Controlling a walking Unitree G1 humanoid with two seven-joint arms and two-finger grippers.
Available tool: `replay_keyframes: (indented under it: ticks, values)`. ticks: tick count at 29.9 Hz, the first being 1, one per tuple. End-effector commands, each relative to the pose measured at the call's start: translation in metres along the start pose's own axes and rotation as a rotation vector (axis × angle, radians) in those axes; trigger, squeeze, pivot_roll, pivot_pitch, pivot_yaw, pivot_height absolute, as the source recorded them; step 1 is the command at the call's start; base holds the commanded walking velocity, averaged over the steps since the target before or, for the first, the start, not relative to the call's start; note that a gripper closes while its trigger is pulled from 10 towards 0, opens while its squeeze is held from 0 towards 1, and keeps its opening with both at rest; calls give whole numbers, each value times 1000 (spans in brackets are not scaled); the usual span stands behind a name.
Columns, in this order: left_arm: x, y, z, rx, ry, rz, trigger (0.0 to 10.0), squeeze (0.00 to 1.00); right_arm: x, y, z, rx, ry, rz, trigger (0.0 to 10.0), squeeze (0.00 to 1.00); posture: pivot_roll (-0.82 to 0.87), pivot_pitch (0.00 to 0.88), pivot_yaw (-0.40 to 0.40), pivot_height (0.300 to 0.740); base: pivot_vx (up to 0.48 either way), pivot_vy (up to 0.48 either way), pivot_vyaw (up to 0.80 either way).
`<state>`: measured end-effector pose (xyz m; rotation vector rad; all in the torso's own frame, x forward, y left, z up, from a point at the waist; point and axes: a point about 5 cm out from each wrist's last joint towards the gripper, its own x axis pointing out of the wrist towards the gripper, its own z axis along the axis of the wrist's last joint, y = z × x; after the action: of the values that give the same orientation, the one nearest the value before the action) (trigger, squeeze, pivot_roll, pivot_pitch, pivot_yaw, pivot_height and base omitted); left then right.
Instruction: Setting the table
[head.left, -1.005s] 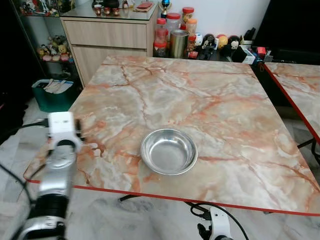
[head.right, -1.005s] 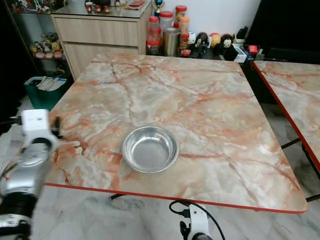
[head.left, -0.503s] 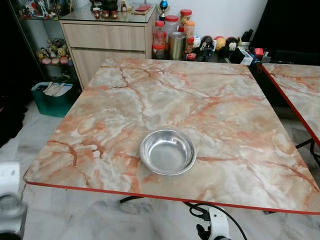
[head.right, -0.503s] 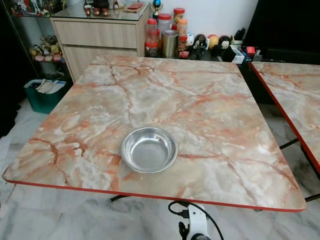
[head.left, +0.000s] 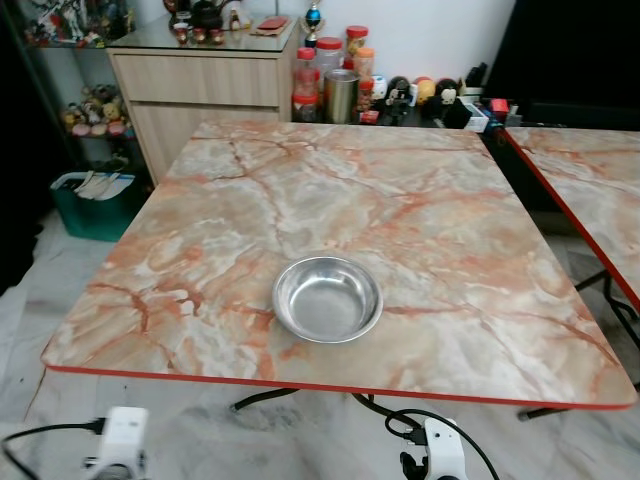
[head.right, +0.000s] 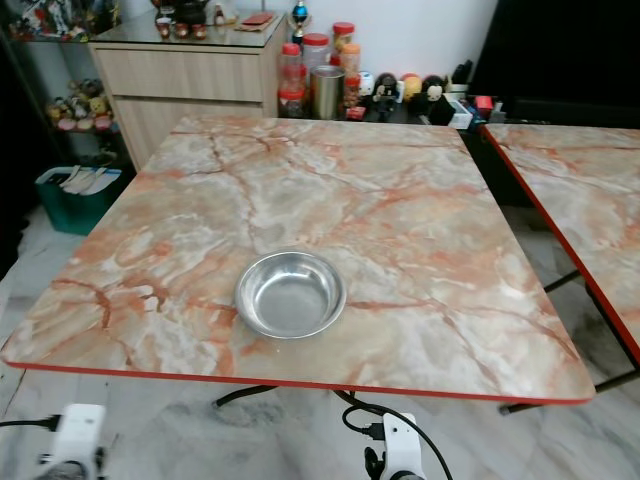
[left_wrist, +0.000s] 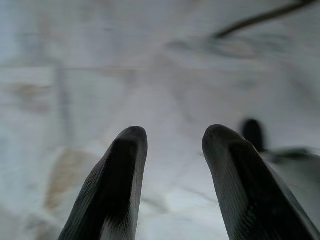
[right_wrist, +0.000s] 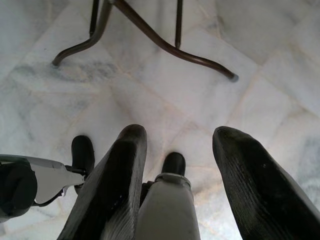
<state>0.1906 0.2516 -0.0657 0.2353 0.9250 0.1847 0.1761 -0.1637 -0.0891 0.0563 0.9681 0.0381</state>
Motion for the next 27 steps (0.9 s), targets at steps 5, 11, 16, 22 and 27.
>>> replay_keyframes:
  ticks: [5,11,16,22,27]
  values:
    - [-1,-15,-8,-68,23,-43,10000,0,0,-5,4,15,-15,-19,10000,0,20,0,-27,740,0,0,0]
    - [-3,-22,-15,-92,54,-73,10000,0,0,-7,3,16,-14,-24,10000,0,18,0,-26,740,0,0,0]
    - [-4,-23,-21,-81,80,-60,10000,0,-1,-7,1,19,-12,-24,10000,0,13,0,-20,740,0,-111,0]
    - [-5,-26,-27,-79,101,-57,10000,0,-1,-7,0,15,-8,-23,10000,0,16,0,-24,740,0,-341,0]
    - [-6,-28,-31,-71,116,-62,10000,0,-1,-8,1,11,-9,-26,10000,0,12,1,-26,740,0,-341,0]
